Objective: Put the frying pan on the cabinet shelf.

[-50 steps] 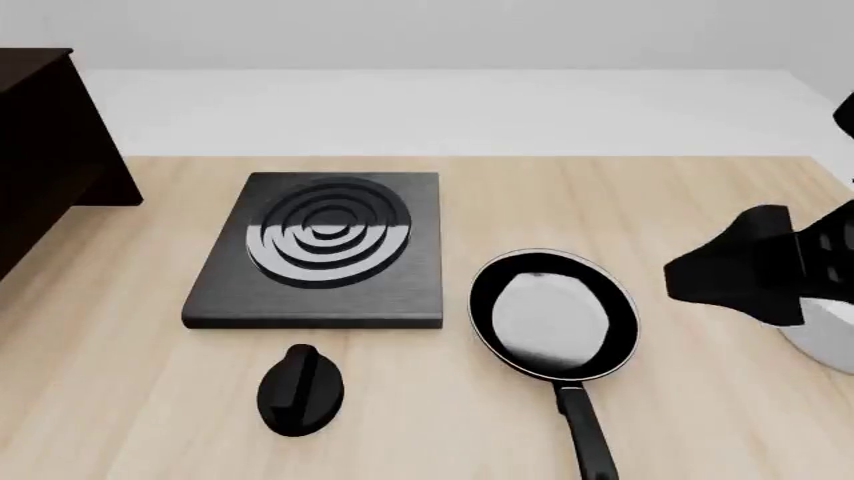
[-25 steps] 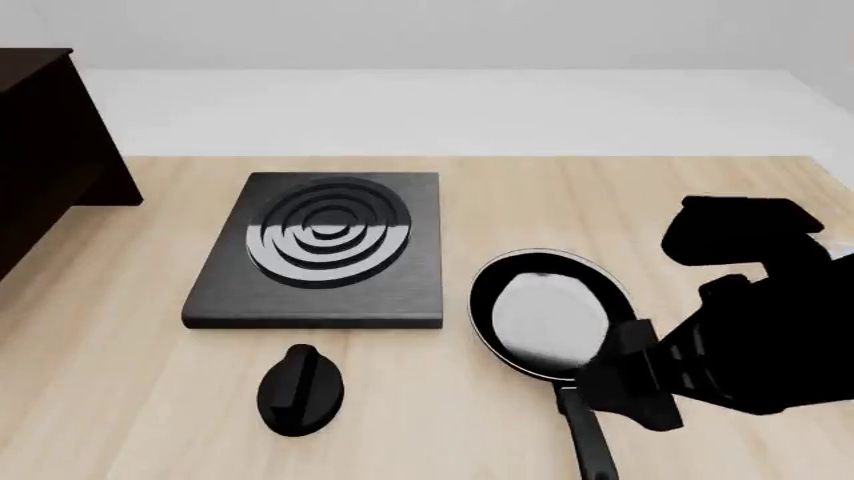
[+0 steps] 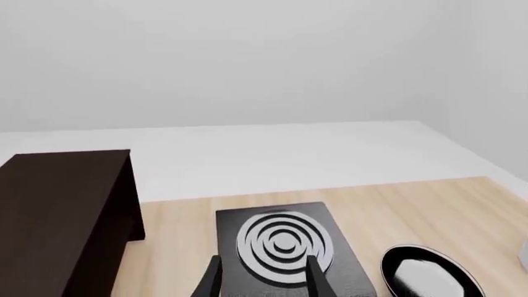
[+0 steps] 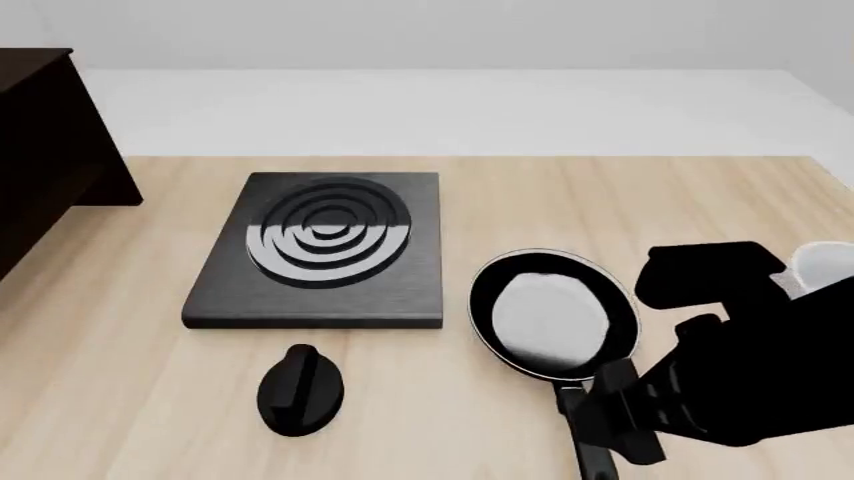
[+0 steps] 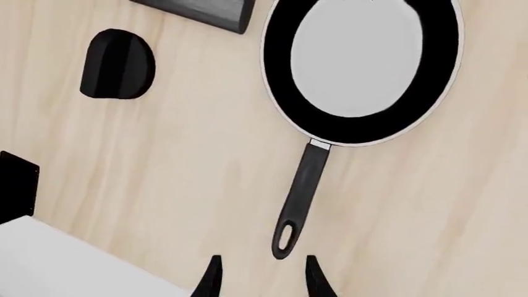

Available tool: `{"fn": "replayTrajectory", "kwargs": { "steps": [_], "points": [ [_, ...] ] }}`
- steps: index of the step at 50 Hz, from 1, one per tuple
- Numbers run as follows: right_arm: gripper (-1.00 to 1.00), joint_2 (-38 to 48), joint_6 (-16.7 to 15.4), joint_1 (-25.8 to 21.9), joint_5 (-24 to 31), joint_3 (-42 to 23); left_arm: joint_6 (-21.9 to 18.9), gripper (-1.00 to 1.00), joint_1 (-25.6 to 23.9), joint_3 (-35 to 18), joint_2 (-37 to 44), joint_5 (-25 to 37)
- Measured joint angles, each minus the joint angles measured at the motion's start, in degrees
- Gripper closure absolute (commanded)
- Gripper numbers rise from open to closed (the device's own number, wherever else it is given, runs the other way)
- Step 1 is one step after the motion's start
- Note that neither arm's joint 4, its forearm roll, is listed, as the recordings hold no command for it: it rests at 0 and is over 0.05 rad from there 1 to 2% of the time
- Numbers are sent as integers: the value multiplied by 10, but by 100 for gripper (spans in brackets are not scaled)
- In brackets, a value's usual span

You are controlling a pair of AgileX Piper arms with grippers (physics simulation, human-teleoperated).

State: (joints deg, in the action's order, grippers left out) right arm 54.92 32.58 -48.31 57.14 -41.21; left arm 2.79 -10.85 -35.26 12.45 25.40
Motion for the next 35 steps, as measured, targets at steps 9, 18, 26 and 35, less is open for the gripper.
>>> {"fn": "replayTrajectory", "kwargs": {
  "steps": [9, 18, 26, 35],
  "points": [
    [-100, 21, -4, 1, -23, 14, -1, -100, -1, 4, 0, -1],
    [-100, 45, -2, -3, -56, 40, 0, -100, -2, 3, 1, 1],
    [-100, 68, -18, 15, -82, 59, 0, -100, -3, -3, 3, 7],
    [-100, 85, -30, 34, -102, 70, 1, -100, -3, -5, 5, 10]
  ]
}}
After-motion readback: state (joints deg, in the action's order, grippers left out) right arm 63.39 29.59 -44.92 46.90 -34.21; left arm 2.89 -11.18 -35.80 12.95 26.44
